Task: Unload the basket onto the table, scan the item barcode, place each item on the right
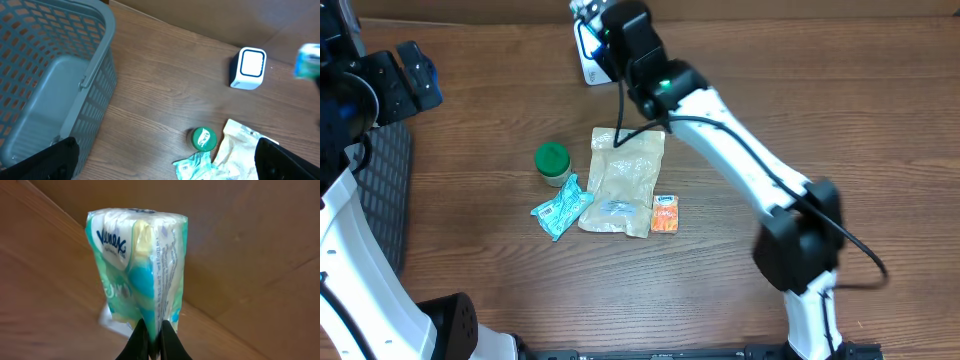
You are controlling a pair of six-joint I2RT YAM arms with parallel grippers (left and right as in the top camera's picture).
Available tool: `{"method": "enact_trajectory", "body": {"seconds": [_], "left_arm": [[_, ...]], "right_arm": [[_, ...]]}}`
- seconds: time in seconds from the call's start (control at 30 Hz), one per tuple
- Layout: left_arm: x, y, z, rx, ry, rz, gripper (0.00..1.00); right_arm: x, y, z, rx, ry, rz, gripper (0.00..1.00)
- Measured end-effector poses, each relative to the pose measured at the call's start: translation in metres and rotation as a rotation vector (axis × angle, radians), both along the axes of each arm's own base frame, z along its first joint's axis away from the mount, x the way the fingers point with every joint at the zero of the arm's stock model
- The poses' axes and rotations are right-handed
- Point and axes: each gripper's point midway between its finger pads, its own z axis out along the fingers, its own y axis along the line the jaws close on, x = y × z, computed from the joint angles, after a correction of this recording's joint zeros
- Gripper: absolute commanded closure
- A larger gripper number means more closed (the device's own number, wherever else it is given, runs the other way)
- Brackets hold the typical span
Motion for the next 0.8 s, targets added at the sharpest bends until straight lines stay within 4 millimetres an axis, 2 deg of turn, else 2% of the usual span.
{"method": "enact_trajectory", "body": {"seconds": [0.07,0.2,0.27,0.37,0.53,0.63,0.8], "left_arm": [[0.0,0.0,0.0,0.0,0.0,0.0,0.01],[0.0,0.0,0.0,0.0,0.0,0.0,0.01],[0.0,0.0,0.0,0.0,0.0,0.0,0.01],[0.0,0.0,0.0,0.0,0.0,0.0,0.0],[0.0,0.0,0.0,0.0,0.0,0.001,0.0],[0.0,0.0,0.0,0.0,0.0,0.001,0.0],[0.0,0.0,0.0,0.0,0.0,0.001,0.0]], "right_arm": [[-0.017,-0.001,0.024,0.096,0.041,0.03,0.96],[-0.049,-0.011,0.049,0.251,0.176,0.075,0.96],[-0.061,-0.022,0.05,0.302,0.263,0.067,0.96],[-0.082,-0.049,0.044,0.369,0.431,0.014,0.96],[-0.117,-0.125,0.025,0.445,0.727,-0.157,0.96],[-0.127,-0.182,0.015,0.494,0.841,-0.311,0.96],[-0.127,-0.278,-0.008,0.59,0.913,-0.574,0.96]]}}
